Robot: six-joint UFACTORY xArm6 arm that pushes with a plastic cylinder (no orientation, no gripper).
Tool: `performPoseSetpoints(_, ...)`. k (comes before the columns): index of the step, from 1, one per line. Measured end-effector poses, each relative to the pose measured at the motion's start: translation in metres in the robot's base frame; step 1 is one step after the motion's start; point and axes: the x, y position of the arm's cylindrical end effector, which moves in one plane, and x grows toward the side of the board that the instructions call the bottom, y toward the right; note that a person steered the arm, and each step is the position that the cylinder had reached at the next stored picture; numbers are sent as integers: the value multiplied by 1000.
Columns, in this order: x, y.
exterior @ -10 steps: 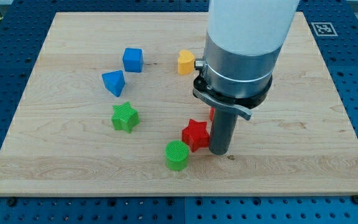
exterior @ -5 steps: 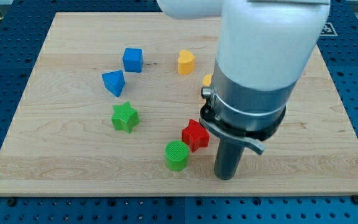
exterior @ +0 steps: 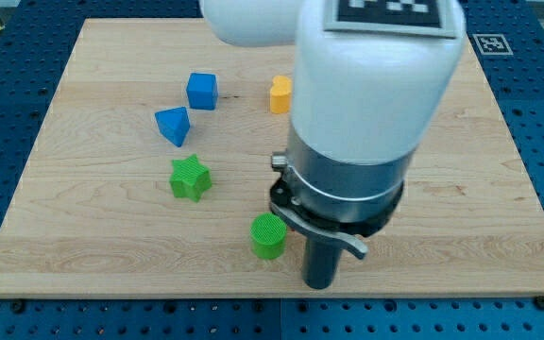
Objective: Push the green circle slightly up and left
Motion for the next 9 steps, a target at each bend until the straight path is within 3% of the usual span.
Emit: performPoseSetpoints(9, -21, -9)
